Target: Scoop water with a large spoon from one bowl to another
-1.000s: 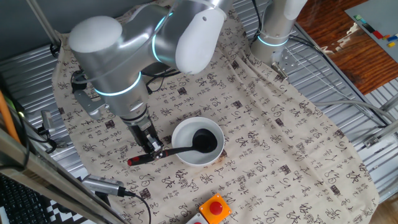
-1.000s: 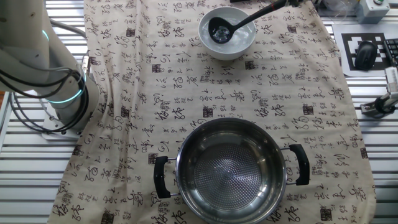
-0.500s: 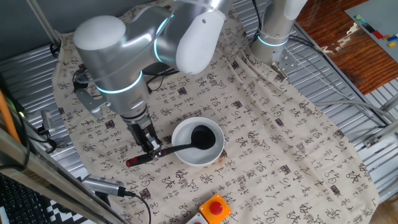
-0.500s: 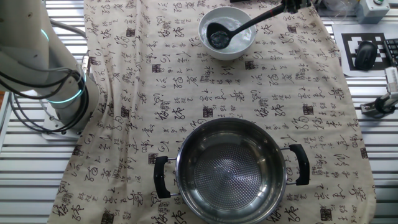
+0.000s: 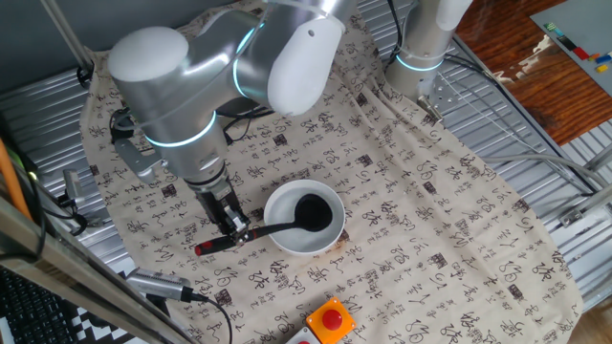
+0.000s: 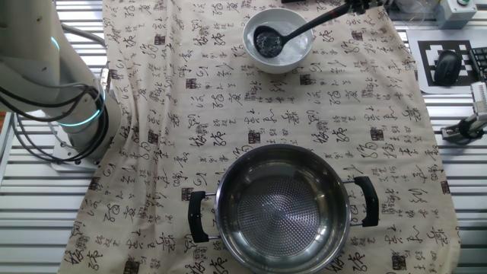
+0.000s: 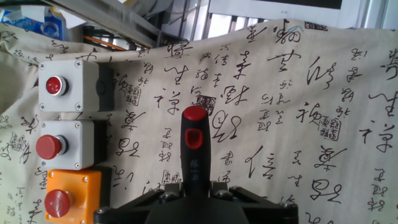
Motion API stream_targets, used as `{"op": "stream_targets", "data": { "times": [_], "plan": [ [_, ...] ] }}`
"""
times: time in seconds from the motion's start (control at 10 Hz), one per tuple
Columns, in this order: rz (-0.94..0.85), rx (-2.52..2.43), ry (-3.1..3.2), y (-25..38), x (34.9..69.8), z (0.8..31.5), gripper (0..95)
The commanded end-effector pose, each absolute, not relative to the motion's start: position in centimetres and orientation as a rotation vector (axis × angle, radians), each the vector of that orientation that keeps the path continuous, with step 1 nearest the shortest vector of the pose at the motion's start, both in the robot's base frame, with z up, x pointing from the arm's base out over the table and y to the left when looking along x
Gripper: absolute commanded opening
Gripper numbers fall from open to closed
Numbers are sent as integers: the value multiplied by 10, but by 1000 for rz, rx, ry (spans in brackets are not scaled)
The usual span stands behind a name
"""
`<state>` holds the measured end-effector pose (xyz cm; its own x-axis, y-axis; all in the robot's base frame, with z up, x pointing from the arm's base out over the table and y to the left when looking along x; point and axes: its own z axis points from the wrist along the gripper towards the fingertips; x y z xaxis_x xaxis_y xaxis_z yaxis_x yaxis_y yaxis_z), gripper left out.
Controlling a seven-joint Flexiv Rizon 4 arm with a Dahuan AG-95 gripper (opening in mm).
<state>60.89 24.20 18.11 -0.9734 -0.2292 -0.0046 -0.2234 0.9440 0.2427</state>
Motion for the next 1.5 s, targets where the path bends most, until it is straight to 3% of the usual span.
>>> {"op": "stream_targets", "data": {
  "times": [0.1, 1.5],
  "plan": [
    [-359, 349, -3044, 246, 612, 185, 0],
    [-323, 377, -3023, 238, 603, 197, 0]
  ]
}}
